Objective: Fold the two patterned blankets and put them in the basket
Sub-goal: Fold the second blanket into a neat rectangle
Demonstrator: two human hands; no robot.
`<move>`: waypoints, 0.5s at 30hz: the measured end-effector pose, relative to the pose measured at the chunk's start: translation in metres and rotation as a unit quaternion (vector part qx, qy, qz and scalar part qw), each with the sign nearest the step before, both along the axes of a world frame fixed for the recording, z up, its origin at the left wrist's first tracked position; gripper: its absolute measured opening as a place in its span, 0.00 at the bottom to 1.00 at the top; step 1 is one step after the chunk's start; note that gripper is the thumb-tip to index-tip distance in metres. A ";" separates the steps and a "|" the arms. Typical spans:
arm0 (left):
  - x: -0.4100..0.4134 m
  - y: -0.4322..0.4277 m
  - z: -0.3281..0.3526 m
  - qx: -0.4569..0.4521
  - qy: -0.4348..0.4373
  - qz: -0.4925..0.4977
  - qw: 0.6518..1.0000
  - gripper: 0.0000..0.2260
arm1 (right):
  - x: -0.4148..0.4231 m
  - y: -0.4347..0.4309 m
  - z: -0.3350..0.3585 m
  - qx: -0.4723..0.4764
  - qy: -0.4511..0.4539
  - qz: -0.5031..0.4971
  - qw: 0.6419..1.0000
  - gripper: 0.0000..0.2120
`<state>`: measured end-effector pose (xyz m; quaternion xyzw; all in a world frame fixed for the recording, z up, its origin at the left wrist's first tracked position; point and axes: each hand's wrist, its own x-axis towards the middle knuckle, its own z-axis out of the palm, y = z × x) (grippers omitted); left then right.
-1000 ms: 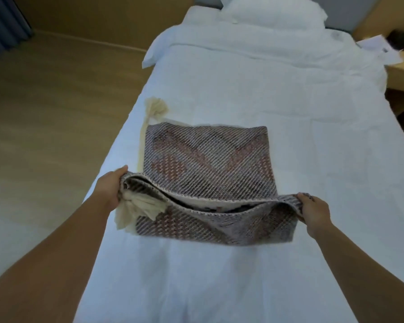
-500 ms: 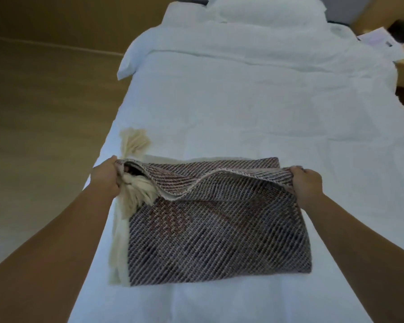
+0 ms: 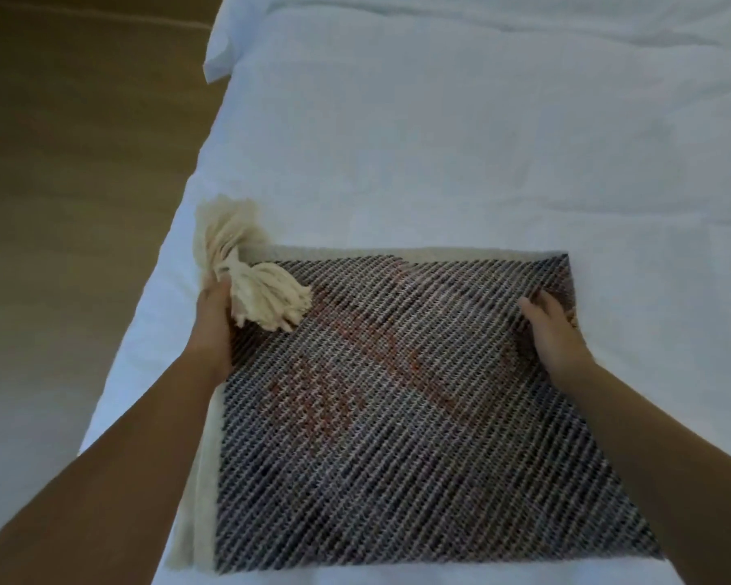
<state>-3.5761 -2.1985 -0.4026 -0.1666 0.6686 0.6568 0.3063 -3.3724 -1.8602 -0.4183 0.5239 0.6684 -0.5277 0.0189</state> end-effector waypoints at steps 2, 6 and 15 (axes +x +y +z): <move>0.002 -0.001 -0.004 0.070 -0.020 0.047 0.996 0.26 | 0.002 -0.002 -0.008 0.009 -0.010 0.049 0.999 0.33; 0.002 -0.008 0.000 0.148 -0.035 0.066 0.986 0.27 | 0.018 -0.014 -0.008 0.210 -0.103 0.180 0.955 0.33; 0.027 0.000 0.008 -0.157 0.077 -0.062 0.983 0.17 | 0.127 -0.070 -0.001 0.302 -0.222 0.054 0.926 0.35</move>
